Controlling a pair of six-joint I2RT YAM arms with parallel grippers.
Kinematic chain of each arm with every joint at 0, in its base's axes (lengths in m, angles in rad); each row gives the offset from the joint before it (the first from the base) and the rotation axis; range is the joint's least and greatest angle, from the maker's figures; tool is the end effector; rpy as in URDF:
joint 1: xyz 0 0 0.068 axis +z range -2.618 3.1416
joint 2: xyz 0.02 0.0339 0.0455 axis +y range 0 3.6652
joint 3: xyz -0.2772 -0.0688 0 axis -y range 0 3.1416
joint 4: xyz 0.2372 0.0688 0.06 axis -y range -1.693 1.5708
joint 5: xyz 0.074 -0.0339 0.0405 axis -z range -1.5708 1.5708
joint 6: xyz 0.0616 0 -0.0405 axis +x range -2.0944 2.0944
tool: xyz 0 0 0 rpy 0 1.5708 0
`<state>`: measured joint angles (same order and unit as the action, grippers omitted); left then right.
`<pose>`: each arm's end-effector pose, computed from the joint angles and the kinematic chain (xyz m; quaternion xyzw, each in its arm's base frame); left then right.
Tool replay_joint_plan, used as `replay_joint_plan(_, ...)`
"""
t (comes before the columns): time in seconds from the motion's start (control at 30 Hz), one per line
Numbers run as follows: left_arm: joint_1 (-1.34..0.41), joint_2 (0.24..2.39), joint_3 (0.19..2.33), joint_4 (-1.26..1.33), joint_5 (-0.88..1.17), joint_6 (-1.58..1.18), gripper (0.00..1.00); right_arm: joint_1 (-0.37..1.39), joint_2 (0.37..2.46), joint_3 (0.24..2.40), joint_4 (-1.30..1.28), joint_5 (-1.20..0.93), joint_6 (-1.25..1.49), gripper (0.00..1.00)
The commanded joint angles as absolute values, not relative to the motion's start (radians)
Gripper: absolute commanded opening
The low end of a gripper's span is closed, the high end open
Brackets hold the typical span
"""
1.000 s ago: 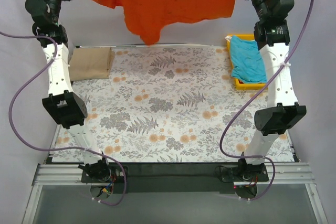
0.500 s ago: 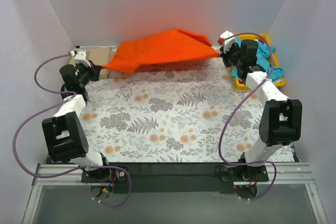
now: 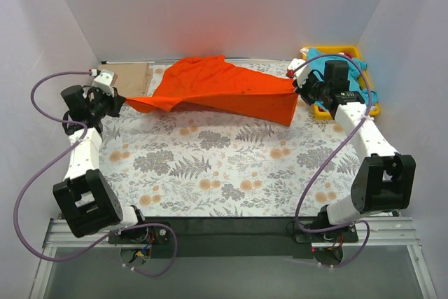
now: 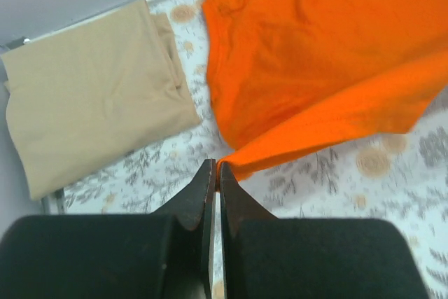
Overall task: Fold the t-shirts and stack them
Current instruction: Flatten the tshirt out
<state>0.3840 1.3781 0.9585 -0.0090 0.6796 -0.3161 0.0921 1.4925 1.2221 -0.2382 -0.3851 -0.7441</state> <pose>0.3101 0.0836 0.2931 -0.1028 0.8069 -0.2629 0.5189 0.3538 0.0559 0.3205 -0.4322 0.7341 -0.0029 0.5238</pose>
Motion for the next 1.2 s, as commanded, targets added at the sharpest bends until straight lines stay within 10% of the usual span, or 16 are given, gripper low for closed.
replay_joint_plan(0.0,0.414,1.266,1.0,-0.346,0.756,-0.079,0.0,0.087,1.431,1.232,-0.437,-0.391,-0.888,0.01)
replay_joint_plan(0.5,0.422,1.045,0.689,-1.096,0.608,0.725,0.0,0.161,1.123,0.778,-0.684,-0.348,-1.184,0.01)
replay_joint_plan(0.63,0.42,1.012,0.722,-1.262,0.584,0.86,0.11,0.166,1.062,0.762,-0.727,-0.273,-1.207,0.46)
replay_joint_plan(0.73,0.42,1.06,0.828,-1.301,0.639,0.801,0.25,0.164,1.058,0.853,-0.772,-0.281,-1.172,0.54)
replay_joint_plan(1.17,0.231,1.419,1.034,-0.628,0.626,0.122,0.3,0.17,1.567,1.225,-0.787,-0.368,-0.741,0.3)
